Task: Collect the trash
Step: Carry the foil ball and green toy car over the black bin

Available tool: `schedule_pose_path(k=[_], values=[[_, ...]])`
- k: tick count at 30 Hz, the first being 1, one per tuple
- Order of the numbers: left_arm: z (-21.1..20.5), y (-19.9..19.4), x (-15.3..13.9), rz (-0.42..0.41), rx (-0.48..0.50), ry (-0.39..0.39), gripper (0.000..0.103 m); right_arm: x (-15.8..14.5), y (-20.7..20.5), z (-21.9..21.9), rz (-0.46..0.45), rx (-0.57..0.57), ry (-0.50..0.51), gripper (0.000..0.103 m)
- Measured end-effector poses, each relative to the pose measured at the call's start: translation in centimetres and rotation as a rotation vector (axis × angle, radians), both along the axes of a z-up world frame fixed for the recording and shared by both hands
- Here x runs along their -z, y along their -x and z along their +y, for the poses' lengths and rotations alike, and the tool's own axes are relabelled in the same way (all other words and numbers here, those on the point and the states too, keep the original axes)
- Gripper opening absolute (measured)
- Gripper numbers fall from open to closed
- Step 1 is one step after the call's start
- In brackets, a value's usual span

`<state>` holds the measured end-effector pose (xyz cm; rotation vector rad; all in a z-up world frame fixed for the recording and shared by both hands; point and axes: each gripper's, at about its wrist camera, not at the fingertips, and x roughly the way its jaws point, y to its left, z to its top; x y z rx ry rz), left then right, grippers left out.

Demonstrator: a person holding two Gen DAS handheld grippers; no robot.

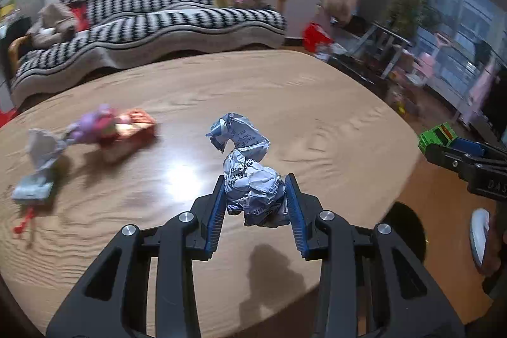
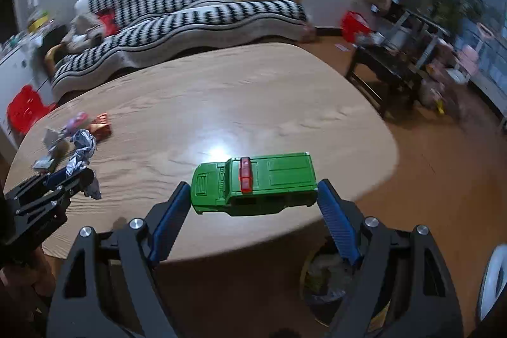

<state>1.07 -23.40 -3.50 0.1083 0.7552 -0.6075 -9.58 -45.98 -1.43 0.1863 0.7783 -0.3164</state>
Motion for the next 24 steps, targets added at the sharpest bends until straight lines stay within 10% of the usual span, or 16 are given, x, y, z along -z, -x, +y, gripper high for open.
schedule_pose_path(k=[24], values=[[-21.2,11.2,7.2,0.133,0.404,-0.009,0.036,6.2,13.6,-16.7,0.094,0.345,-0.203,0.079]])
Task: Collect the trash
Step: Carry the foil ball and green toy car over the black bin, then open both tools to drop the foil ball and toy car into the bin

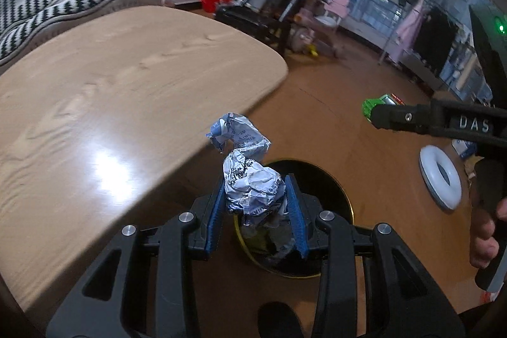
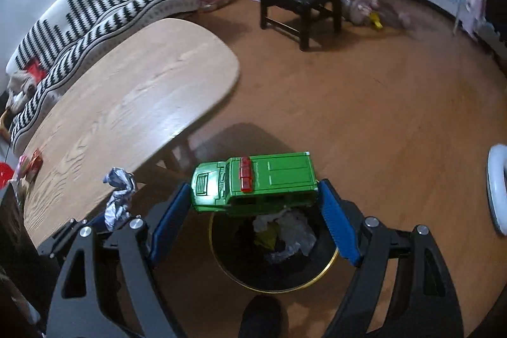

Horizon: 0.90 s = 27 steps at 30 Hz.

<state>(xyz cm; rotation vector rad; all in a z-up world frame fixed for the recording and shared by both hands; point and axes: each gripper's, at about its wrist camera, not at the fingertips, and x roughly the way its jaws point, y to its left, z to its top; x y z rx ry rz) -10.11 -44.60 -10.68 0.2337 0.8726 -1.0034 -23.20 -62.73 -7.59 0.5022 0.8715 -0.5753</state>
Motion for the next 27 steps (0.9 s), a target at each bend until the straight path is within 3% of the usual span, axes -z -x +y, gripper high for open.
schedule_pose_path(k=[20,23,27], values=[[-4.8,1.2,2.9,0.044,0.073,-0.049,0.037,1.4,1.0,-2.2,0.015,0.036,-0.031,0.079],[-5.0,1.0,3.2,0.056,0.077,-0.05,0.044,1.5,1.0,-2.3,0.021,0.042,-0.036,0.079],[-4.9,0.8,3.2,0.054,0.073,-0.043,0.066,1.4,1.0,-2.2,0.022,0.048,-0.028,0.086]])
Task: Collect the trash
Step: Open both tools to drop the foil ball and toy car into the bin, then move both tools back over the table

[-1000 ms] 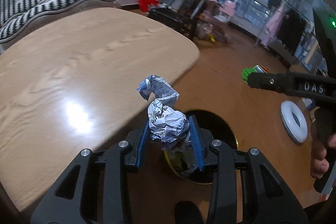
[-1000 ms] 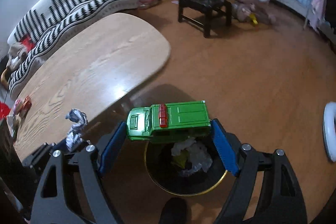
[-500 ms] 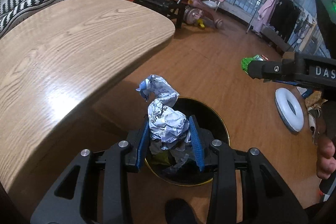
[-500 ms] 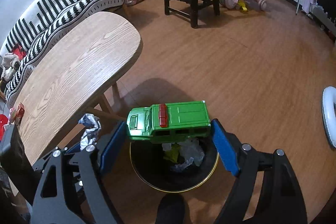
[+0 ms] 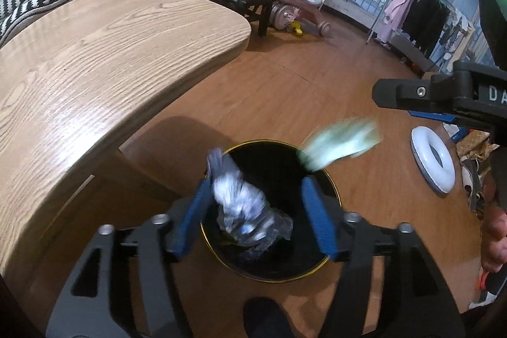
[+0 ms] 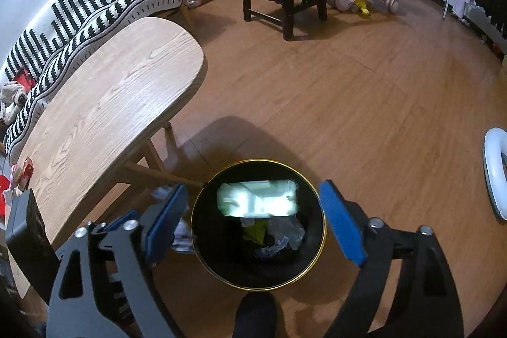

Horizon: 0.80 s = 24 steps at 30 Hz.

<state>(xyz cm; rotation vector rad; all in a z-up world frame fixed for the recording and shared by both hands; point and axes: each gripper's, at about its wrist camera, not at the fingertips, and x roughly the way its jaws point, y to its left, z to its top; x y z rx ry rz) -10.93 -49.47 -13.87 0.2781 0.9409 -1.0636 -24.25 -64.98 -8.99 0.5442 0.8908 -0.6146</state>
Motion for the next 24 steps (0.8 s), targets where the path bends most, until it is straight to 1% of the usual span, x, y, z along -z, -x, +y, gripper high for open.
schedule_pose_path(k=[4,8,11,12,13,16,18,21,22,24], values=[[0.2,0.0,-0.1,-0.002,0.002,0.002,0.07,-0.1,0.0,0.3,-0.003,0.004,0.0,0.086],[0.8,-0.1,-0.6,-0.014,-0.002,0.001,0.071,-0.8,-0.6,0.9,-0.014,-0.006,0.007,0.086],[2.4,-0.7,-1.7,-0.035,-0.021,0.005,0.079,-1.8,-1.9,2.1,-0.034,-0.031,0.022,0.086],[3.1,-0.9,-2.1,-0.047,-0.033,0.007,0.085,-2.1,-2.5,2.7,-0.041,-0.044,0.031,0.087],[4.1,-1.4,-2.8,-0.066,-0.054,0.007,0.091,-2.3,-3.0,3.2,-0.045,-0.055,0.04,0.088],[7.7,-3.3,-4.8,-0.11,-0.136,0.01,0.094,-3.2,-5.4,5.8,-0.068,-0.1,0.073,0.09],[10.2,-4.7,-5.9,-0.114,-0.19,0.014,0.096,-3.7,-6.9,7.1,-0.086,-0.127,0.07,0.09],[15.5,-7.1,-7.5,-0.115,-0.285,0.038,0.096,-4.5,-9.9,10.2,-0.113,-0.179,0.062,0.09],[17.8,-8.1,-8.1,-0.129,-0.327,0.033,0.096,-4.9,-11.1,11.6,-0.124,-0.203,0.065,0.09],[20.7,-9.3,-8.7,-0.151,-0.376,0.017,0.096,-5.5,-13.1,14.2,-0.149,-0.243,0.071,0.091]])
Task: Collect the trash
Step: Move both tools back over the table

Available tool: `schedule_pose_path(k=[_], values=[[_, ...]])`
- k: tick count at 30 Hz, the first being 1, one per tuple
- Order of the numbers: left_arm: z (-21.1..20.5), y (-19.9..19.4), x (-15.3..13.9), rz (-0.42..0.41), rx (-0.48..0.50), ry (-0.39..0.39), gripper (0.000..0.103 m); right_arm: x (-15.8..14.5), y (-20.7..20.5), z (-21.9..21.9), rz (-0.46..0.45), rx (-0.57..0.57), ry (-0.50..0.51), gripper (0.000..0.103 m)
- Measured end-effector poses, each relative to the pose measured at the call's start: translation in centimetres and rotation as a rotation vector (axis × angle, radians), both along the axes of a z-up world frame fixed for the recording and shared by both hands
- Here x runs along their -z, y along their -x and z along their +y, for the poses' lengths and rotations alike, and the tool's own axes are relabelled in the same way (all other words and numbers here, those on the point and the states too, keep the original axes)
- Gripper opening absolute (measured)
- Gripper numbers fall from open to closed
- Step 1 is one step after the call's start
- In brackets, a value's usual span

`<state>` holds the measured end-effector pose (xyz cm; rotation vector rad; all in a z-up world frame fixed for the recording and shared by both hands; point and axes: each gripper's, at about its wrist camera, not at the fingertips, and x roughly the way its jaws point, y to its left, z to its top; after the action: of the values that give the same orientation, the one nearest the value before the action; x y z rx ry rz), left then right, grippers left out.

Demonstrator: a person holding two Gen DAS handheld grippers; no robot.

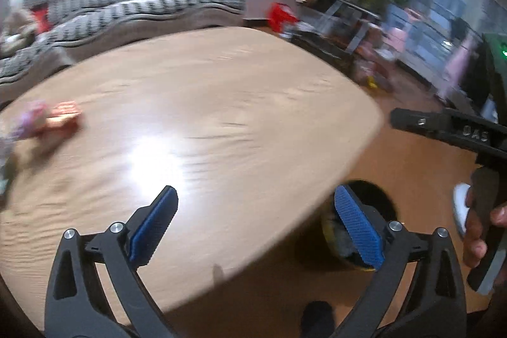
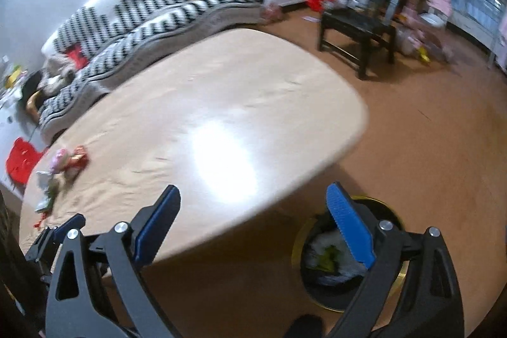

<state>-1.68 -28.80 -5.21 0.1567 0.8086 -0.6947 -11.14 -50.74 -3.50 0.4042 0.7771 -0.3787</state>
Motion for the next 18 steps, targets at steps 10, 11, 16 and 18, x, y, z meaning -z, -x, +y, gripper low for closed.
schedule_pose_path(k=[10,11,16,18], values=[[19.2,-5.7,-1.7,-0.027,-0.343,-0.068,0.096,-2.0,-10.8,15.5,-0.027,-0.275,0.065,0.091],[20.6,-6.1,-1.9,-0.028,-0.371,-0.068,0.096,-2.0,-11.6,16.6,-0.027,-0.294,0.064,0.091],[27.2,-7.3,-2.1,-0.013,-0.478,-0.067,0.096,-1.4,-15.0,22.4,-0.025,-0.383,0.05,0.091],[28.7,-7.6,-2.0,-0.015,-0.494,-0.081,0.096,-0.9,-16.0,24.0,-0.019,-0.411,0.057,0.091]])
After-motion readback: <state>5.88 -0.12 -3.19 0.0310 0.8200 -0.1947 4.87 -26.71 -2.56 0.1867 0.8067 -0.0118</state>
